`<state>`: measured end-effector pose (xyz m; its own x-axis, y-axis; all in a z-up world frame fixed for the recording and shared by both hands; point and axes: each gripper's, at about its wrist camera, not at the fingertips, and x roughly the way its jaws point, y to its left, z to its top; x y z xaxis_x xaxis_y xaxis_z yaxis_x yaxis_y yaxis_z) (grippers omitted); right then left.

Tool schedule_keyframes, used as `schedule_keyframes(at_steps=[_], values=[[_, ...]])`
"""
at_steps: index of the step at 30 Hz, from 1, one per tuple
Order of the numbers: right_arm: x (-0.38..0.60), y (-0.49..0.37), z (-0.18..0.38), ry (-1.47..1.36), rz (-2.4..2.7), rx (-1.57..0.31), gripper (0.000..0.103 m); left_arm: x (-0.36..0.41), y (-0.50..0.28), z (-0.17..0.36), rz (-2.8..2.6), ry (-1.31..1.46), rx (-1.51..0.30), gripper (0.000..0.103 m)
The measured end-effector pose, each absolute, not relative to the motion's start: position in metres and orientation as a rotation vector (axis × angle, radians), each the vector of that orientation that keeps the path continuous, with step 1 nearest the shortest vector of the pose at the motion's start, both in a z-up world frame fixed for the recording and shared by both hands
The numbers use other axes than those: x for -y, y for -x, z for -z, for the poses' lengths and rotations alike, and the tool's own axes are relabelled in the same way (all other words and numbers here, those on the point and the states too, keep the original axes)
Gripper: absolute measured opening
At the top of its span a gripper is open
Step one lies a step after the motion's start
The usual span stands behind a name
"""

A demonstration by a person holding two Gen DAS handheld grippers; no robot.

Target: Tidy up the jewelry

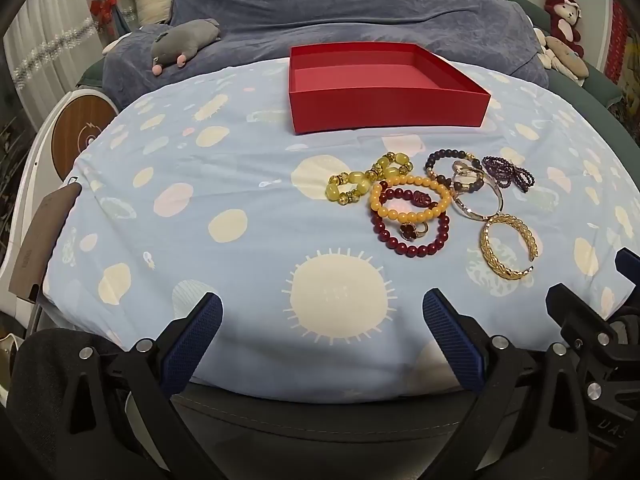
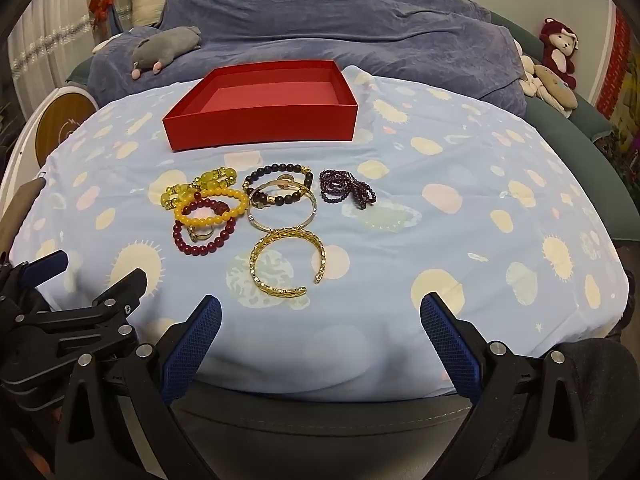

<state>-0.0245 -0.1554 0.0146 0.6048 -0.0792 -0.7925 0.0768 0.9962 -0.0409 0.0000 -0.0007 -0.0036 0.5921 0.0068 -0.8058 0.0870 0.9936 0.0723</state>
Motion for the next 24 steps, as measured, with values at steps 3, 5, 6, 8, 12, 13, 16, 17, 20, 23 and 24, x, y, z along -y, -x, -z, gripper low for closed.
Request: schedule_keyframes(at_steps=[3, 5, 6, 8, 12, 13, 16, 17, 20, 23, 24], values=[[0.1562, 0.0252, -0.0152, 0.004, 0.091, -0.916, 0.096, 0.0016, 0.0014, 0.0021, 0.046, -0.111, -0.932, 0.096], [0.1562, 0.0247, -0.0148, 0.005, 0.090, -0.917, 0.096, -0.0004, 0.0009, 0.0006, 0.047, -0.111, -0.932, 0.096], [0.1568, 0.0250, -0.0152, 0.005, 0.090, -0.917, 0.096, -0.0005, 0.0007, 0.0010, 0.047, -0.111, -0.932, 0.096], [0.1583, 0.0256, -0.0163, 0.005, 0.091, -0.917, 0.096, -0.0007, 0.0003, 0.0019, 0.047, -0.111, -0.933, 0.096], [0.1558, 0.0249, -0.0152, 0.007, 0.091, -0.916, 0.096, 0.0014, 0.0009, -0.0001, 0.046, -0.114, -0.932, 0.096], [0.1559, 0.0250, -0.0153, 0.007, 0.091, -0.916, 0.096, 0.0018, 0.0007, 0.0002, 0.046, -0.114, -0.932, 0.096], [0.1561, 0.0250, -0.0151, 0.007, 0.090, -0.915, 0.096, 0.0028, 0.0001, 0.0009, 0.045, -0.114, -0.933, 0.096], [0.1562, 0.0253, -0.0153, 0.006, 0.090, -0.915, 0.096, 0.0031, -0.0001, 0.0010, 0.045, -0.113, -0.933, 0.096], [0.1556, 0.0251, -0.0152, 0.008, 0.092, -0.915, 0.096, 0.0014, 0.0009, 0.0001, 0.047, -0.113, -0.932, 0.096], [0.1557, 0.0253, -0.0153, 0.007, 0.091, -0.915, 0.096, 0.0016, 0.0010, 0.0002, 0.047, -0.113, -0.931, 0.096], [0.1556, 0.0251, -0.0151, 0.008, 0.092, -0.915, 0.096, 0.0019, 0.0009, 0.0003, 0.047, -0.112, -0.931, 0.096]])
